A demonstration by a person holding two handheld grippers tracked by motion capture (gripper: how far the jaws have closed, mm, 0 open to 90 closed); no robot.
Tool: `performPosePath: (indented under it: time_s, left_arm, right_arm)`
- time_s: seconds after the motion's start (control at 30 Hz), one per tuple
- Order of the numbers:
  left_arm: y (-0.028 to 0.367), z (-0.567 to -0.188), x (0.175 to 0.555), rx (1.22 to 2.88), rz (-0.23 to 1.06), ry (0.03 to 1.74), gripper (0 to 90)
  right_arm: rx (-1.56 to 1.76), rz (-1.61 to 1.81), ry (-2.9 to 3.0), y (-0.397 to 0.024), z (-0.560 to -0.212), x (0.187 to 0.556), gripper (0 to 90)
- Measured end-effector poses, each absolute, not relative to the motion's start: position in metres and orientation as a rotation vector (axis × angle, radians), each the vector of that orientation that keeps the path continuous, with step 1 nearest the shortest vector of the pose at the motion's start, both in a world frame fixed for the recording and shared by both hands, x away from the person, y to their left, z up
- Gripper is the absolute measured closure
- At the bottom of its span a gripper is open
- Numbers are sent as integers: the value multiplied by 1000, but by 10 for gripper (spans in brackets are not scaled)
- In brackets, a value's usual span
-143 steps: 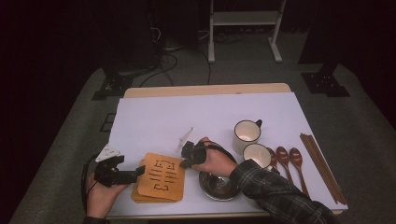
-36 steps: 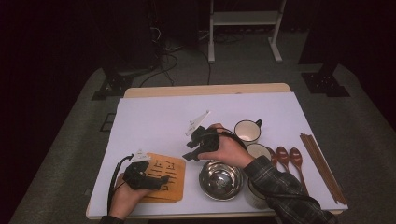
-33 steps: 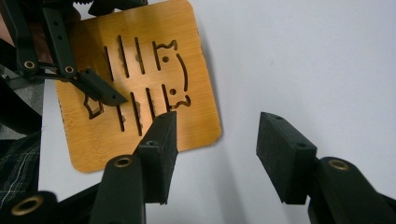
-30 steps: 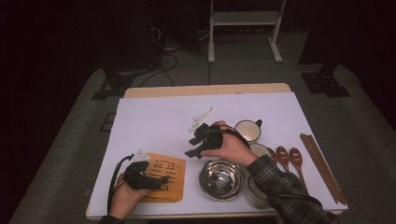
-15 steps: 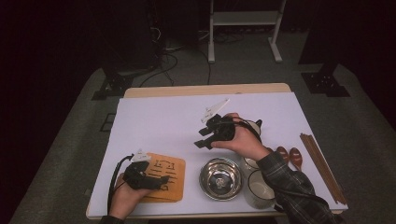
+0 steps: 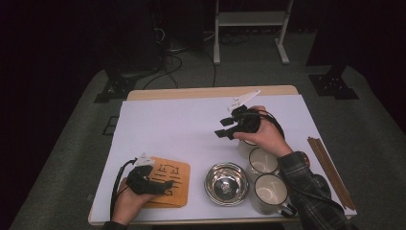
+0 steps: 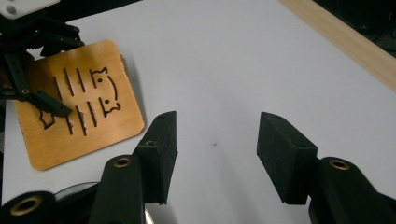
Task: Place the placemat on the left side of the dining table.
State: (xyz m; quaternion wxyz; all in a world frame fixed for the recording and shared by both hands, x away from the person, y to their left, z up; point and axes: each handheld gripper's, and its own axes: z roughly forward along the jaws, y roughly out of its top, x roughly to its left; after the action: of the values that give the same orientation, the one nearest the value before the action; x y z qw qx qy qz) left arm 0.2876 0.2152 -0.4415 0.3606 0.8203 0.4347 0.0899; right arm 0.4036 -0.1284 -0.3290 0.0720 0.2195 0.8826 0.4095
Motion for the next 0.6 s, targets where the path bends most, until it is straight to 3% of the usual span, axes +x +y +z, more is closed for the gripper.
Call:
performPosePath:
  time_s: [0.6]
  left_arm:
    - [215, -441, 288, 2117, 227, 1117, 108]
  right_arm:
    - [921, 1217, 2453, -209, -330, 431, 441]
